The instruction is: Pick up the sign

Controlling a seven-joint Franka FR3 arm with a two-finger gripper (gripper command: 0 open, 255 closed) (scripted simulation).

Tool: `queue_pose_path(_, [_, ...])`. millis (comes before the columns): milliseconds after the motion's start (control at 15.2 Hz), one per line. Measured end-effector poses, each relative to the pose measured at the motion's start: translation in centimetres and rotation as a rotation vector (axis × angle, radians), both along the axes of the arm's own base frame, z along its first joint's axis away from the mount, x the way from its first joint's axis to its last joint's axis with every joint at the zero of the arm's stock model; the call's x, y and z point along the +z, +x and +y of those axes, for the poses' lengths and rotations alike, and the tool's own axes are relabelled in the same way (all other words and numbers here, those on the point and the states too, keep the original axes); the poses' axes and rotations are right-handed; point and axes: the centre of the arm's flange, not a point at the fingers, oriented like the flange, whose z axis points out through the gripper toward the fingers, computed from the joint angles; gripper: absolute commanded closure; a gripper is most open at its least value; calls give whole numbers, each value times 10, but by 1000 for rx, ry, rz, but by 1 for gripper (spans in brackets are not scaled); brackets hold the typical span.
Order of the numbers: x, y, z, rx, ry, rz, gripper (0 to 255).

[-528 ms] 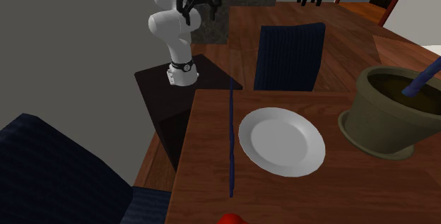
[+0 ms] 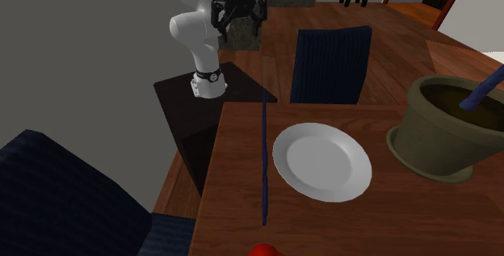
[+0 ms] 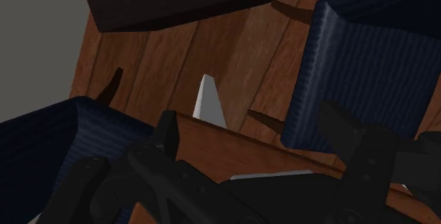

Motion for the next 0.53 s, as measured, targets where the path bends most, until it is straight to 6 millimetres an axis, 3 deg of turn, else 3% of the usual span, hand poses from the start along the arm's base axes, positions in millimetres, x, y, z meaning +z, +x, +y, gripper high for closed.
queue_pose_path(528, [-21, 102, -27, -145, -4, 12, 0])
